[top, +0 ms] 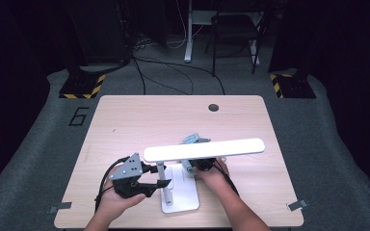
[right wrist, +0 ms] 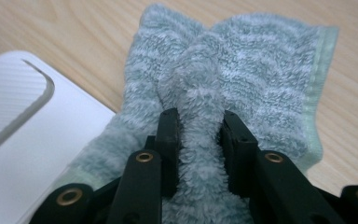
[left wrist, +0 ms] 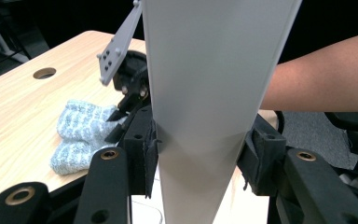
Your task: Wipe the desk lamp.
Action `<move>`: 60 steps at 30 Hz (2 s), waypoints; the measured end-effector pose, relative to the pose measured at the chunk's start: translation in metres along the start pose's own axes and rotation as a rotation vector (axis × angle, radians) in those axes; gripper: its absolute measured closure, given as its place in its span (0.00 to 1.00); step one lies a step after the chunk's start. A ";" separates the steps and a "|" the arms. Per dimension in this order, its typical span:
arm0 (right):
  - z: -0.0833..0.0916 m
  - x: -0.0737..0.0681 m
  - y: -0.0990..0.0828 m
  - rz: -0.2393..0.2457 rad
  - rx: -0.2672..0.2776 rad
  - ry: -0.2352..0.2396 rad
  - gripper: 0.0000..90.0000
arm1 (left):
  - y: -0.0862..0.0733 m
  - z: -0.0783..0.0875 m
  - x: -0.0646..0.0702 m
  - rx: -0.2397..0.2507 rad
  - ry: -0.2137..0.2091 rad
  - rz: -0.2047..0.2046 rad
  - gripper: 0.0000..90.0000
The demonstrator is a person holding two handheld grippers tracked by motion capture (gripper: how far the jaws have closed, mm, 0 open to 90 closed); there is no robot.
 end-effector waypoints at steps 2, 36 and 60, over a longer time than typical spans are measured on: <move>0.005 0.005 0.001 -0.003 0.031 0.001 0.79 | 0.001 0.000 -0.001 -0.001 0.005 -0.005 0.59; -0.016 0.005 -0.006 -0.078 0.042 -0.048 0.78 | 0.001 -0.004 -0.035 0.039 0.052 0.029 0.59; 0.049 -0.036 -0.066 0.031 0.033 0.080 0.80 | 0.001 -0.006 -0.033 0.034 0.071 0.034 0.59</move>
Point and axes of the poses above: each handheld gripper's, and its own axes: z roughly backward along the jaws, y roughly out of its top, x roughly to its right, the point moved 1 cm from there along -z, roughly forward along the jaws, and after that the axes turned 5 degrees about z, right-handed, at the moved point
